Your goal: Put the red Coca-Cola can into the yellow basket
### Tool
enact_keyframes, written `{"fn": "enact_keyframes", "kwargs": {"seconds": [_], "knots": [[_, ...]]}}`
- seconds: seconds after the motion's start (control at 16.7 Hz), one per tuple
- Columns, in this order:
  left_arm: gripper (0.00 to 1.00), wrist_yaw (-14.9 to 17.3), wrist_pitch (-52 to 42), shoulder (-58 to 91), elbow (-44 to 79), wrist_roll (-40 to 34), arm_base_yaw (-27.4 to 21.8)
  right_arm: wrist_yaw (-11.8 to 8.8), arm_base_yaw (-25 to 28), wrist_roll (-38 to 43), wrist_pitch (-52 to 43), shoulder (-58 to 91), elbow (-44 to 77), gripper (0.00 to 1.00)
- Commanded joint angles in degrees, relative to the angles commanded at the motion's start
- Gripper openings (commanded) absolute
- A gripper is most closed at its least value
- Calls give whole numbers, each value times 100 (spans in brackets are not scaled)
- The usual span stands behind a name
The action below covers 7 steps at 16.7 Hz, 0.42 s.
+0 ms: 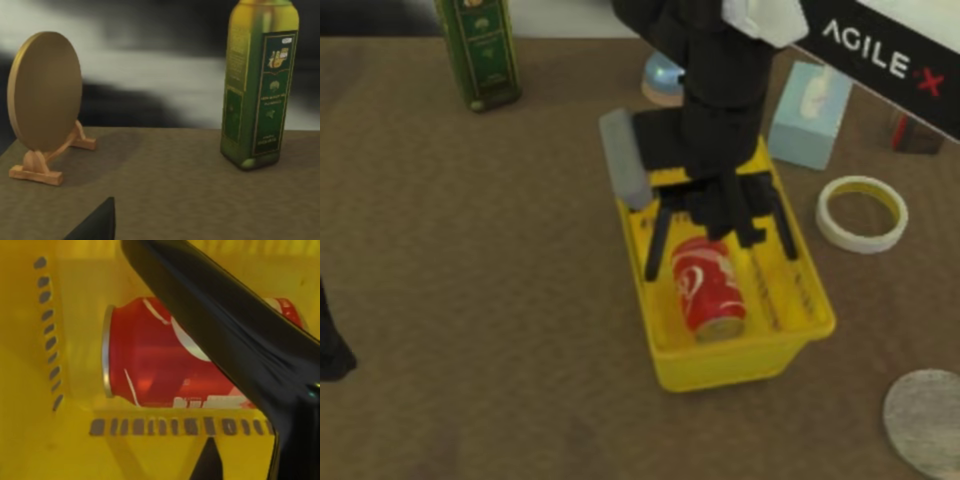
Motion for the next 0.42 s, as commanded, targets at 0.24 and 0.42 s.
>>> {"fn": "enact_keyframes", "kwargs": {"seconds": [0.24,0.42], "knots": [[100,0,0,0,0,0,0,3,-101,-121,-762,31,792,0],[100,0,0,0,0,0,0,-3,-155,-178,-1089,14,1119,0]]}}
